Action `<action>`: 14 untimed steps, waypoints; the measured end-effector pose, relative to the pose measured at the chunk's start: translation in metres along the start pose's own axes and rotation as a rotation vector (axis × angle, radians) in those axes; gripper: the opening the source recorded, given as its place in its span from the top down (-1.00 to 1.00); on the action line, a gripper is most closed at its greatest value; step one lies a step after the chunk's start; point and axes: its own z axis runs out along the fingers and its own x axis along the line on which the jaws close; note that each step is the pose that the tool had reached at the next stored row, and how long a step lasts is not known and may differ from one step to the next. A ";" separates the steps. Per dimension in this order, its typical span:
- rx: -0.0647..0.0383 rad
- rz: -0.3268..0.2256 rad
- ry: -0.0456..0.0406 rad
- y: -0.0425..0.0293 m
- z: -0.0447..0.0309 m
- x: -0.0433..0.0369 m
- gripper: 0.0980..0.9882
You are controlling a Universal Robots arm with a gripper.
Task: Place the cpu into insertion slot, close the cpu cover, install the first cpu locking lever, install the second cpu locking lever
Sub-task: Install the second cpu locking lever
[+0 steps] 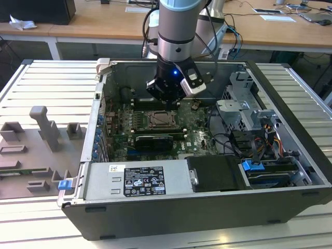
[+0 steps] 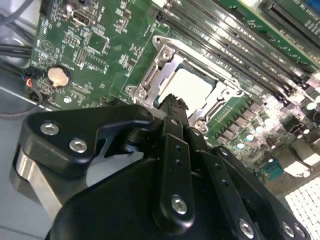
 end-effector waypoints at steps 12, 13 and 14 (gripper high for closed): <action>0.000 0.000 0.0000 -0.0290 -0.0024 0.0054 0.98; -0.001 0.000 0.0000 -0.0297 -0.0024 0.0054 0.98; -0.003 0.000 0.0005 -0.0306 -0.0024 0.0055 0.98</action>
